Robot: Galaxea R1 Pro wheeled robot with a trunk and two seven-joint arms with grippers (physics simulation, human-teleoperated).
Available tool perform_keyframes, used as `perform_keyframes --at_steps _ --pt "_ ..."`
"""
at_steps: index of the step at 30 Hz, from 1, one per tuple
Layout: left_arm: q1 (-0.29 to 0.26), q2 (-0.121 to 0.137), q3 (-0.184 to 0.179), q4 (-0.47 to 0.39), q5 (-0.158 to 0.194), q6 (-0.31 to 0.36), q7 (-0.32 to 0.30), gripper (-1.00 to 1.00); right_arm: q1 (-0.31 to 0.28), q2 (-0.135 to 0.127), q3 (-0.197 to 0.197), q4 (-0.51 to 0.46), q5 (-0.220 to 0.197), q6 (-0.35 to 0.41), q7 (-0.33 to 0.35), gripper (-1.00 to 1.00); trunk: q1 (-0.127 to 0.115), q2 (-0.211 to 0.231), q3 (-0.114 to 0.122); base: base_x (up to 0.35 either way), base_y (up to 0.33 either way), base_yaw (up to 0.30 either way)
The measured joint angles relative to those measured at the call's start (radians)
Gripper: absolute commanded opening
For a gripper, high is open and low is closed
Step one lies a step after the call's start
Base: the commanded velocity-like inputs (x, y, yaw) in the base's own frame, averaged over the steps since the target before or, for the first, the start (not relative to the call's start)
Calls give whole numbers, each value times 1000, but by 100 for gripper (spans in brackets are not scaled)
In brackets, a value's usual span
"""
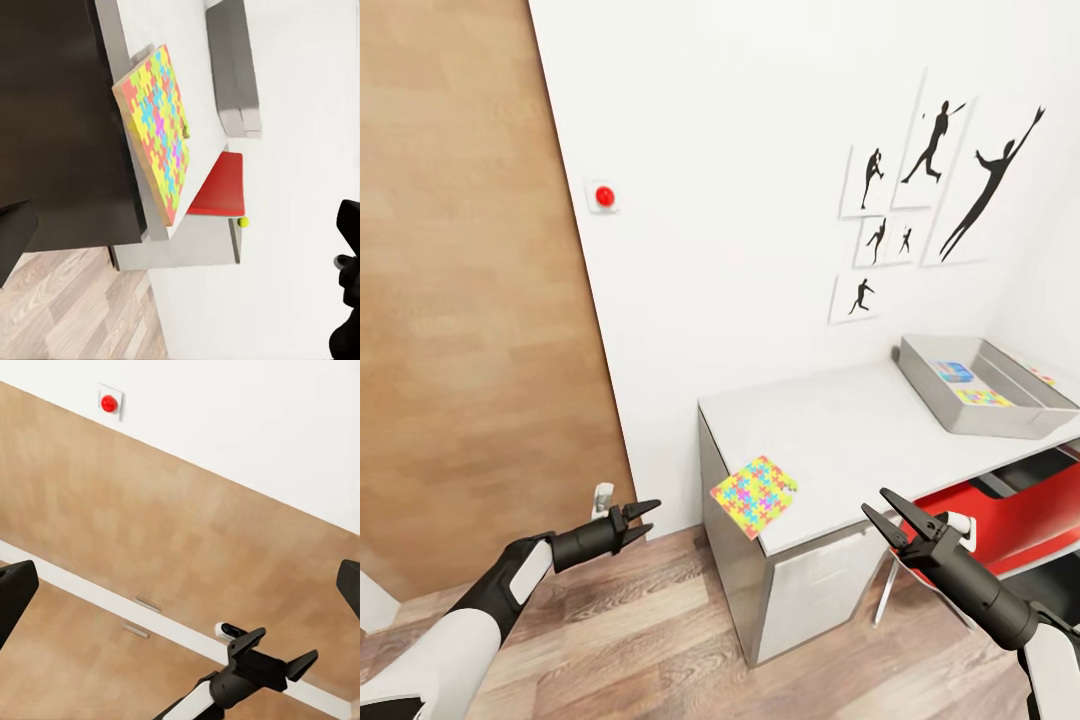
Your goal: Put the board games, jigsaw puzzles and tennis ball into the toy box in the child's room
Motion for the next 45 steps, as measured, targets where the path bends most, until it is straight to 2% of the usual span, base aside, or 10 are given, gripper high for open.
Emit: perform_keyframes --at_steps 10,41,45 --pt "0 4 0 0 0 0 -64 100 0 1 0 0 0 0 0 100 38 -70 -31 0 0 0" --pt "0 5 -1 0 0 0 -78 100 0 3 2 0 2 0 -2 100 157 -287 -129 0 0 0" --pt "0 5 -1 0 0 1 -81 100 0 2 2 0 1 0 -2 100 157 -287 -129 0 0 0"
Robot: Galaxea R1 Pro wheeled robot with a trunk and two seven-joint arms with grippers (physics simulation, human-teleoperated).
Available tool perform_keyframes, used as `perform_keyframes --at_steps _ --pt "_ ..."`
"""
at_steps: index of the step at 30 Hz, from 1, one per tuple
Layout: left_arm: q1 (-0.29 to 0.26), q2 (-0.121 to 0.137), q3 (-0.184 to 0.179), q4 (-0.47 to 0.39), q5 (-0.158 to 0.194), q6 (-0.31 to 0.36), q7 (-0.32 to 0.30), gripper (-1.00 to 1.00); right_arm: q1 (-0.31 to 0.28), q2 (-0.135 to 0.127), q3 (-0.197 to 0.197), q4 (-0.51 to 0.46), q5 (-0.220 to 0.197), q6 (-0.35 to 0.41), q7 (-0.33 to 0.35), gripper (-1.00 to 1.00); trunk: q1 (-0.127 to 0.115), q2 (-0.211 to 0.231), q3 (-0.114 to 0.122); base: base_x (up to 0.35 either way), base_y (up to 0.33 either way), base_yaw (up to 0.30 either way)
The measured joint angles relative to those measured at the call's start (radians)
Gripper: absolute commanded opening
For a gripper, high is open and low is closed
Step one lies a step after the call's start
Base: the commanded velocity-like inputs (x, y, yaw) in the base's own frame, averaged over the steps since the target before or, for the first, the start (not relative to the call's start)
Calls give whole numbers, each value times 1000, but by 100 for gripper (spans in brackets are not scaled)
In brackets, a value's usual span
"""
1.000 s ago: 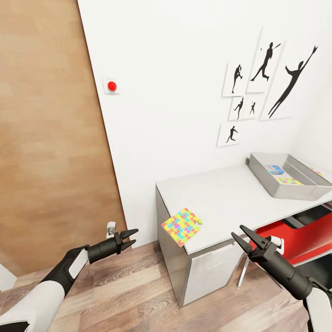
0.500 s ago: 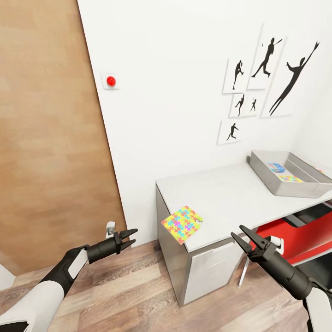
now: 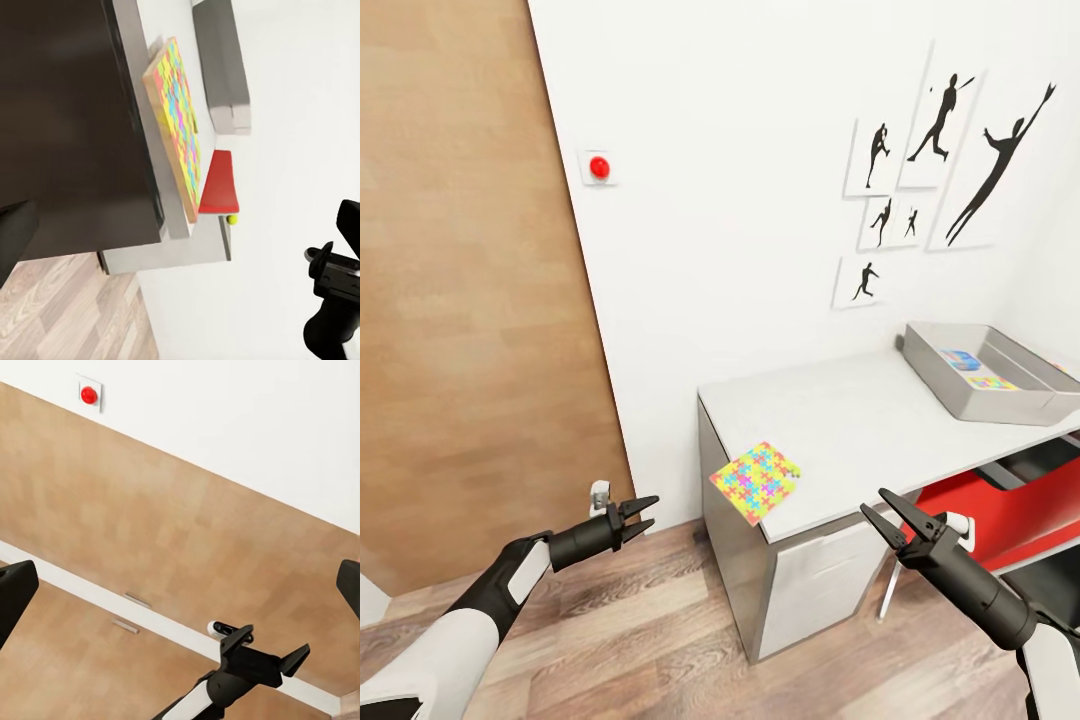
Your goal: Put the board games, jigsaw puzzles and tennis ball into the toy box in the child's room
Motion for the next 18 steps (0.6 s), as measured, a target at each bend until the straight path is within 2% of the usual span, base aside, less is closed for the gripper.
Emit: perform_keyframes --at_steps 9,18 --pt "0 0 0 0 0 1 -38 100 0 1 0 0 0 0 0 100 0 0 0 9 0 0" --pt "0 0 -1 0 -1 1 -44 100 0 1 0 0 0 0 0 100 0 0 0 220 -8 0"
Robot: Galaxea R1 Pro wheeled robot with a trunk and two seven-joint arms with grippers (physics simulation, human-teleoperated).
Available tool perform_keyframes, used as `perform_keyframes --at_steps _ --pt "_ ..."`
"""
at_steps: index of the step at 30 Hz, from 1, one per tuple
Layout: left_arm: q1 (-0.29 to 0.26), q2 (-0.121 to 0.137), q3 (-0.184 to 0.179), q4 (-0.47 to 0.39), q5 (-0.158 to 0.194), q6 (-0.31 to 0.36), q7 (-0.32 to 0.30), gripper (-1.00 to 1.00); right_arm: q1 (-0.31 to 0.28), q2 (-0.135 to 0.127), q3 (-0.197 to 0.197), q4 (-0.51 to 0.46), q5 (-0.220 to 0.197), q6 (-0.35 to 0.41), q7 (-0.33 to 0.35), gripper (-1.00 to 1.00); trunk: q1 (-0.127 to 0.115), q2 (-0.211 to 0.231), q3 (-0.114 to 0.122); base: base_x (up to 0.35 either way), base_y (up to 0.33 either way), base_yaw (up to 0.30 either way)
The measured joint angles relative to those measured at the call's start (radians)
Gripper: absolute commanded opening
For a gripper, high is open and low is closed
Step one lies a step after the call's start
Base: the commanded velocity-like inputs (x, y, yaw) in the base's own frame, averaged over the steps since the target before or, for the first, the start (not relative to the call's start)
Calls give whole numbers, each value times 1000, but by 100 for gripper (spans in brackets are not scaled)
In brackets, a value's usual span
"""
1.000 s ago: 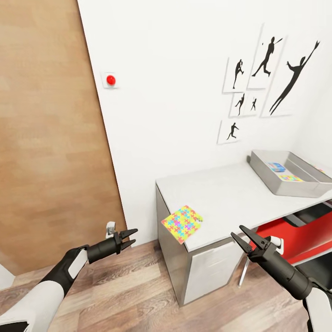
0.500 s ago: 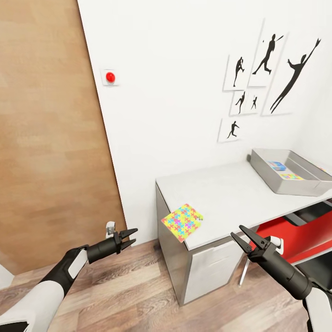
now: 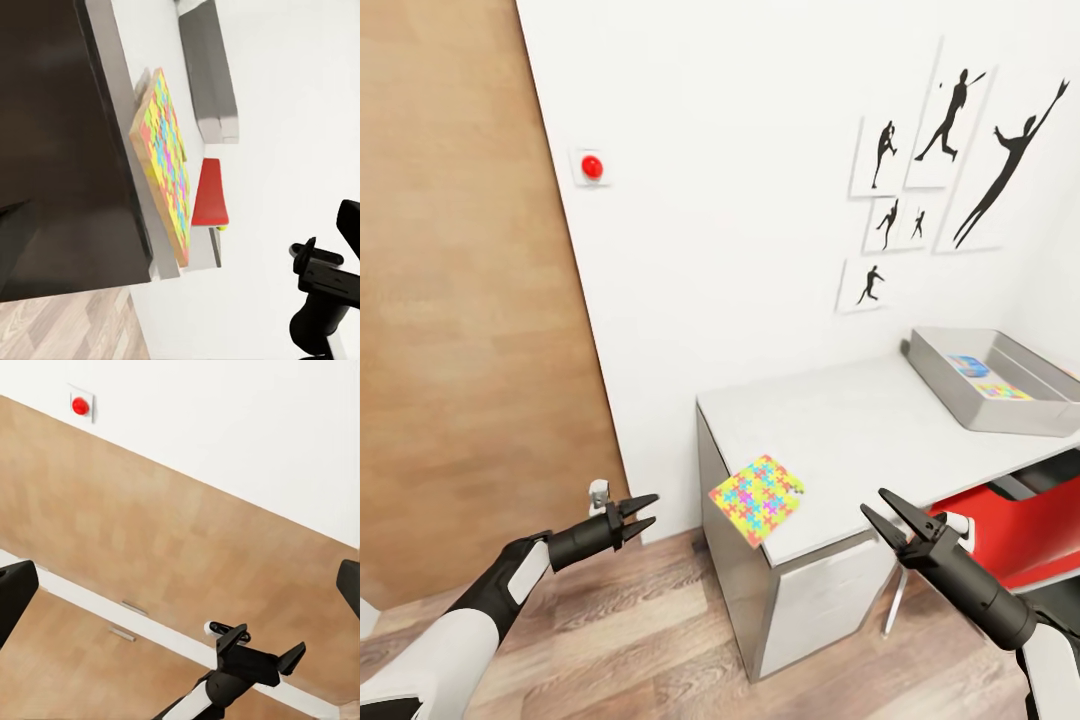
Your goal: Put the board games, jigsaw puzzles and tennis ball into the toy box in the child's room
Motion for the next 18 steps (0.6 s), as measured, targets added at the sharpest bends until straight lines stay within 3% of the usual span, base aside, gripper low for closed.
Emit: perform_keyframes --at_steps 10,18 --pt "0 0 0 0 1 -1 0 100 1 0 0 0 0 0 0 100 0 0 0 55 -17 0" --pt "0 0 -1 0 2 -1 0 100 0 0 0 0 1 0 0 100 0 0 0 76 -187 0"
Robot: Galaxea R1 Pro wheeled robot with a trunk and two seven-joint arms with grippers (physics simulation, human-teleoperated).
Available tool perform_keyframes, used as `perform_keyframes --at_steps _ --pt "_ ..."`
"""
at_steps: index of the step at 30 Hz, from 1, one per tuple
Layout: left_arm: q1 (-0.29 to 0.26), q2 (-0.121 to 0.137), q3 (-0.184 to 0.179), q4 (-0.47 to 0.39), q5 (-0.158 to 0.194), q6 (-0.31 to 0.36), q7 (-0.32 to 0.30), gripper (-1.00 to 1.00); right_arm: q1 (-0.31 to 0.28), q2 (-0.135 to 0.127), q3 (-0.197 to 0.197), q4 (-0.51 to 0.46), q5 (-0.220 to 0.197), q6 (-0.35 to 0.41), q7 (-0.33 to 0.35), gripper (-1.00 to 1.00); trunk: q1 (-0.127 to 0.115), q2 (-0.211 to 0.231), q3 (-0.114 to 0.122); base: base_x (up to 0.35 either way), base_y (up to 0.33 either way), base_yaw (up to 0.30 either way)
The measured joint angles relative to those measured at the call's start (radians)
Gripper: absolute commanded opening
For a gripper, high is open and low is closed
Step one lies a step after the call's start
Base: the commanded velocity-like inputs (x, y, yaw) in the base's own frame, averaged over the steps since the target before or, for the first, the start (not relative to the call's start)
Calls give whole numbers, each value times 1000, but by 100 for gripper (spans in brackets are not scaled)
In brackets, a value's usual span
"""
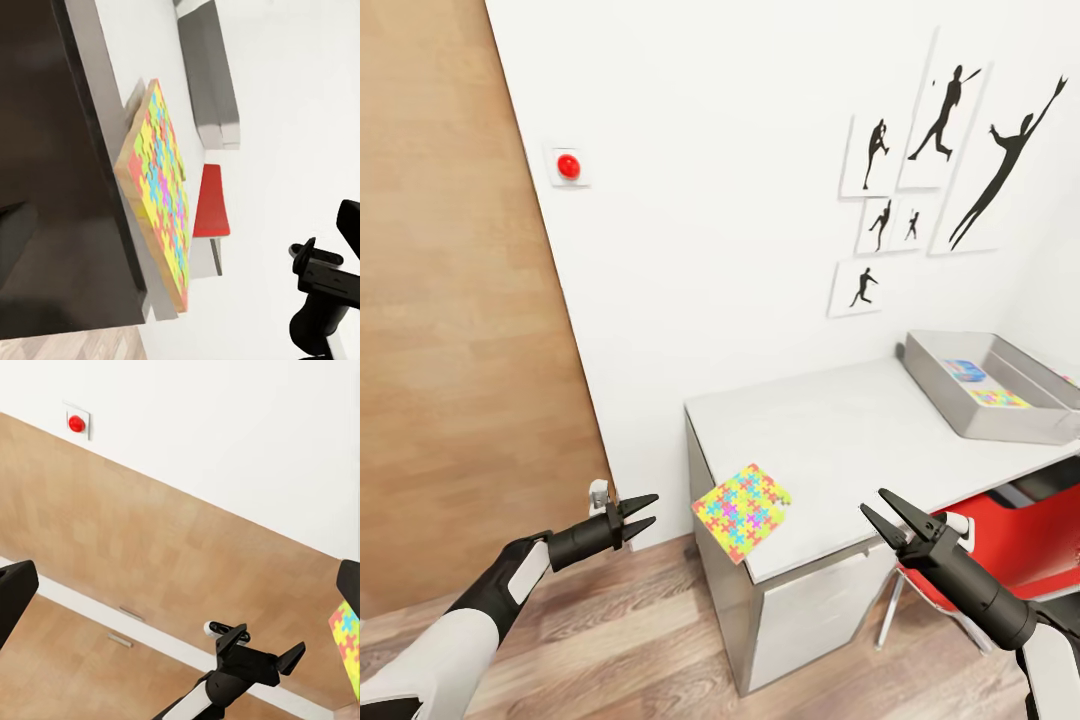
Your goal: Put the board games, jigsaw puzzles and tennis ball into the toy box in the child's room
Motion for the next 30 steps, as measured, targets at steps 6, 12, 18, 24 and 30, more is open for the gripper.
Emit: perform_keyframes --at_steps 6,12,18,24,30 --pt "0 0 0 0 -2 -1 -1 100 0 0 0 0 0 0 0 100 0 0 0 17 -49 0" --pt "0 0 0 0 -2 -1 0 100 0 0 0 0 -1 0 0 100 0 0 0 3 -9 0" --pt "0 0 0 0 -1 -1 -1 100 0 0 0 0 -1 0 0 100 0 0 0 0 -1 0" --pt "0 1 0 0 -1 -1 -2 100 0 0 0 0 -1 0 0 100 0 0 0 0 0 0" --pt "0 1 0 0 -1 1 -3 100 0 0 0 0 -1 0 0 100 0 0 0 0 0 0"
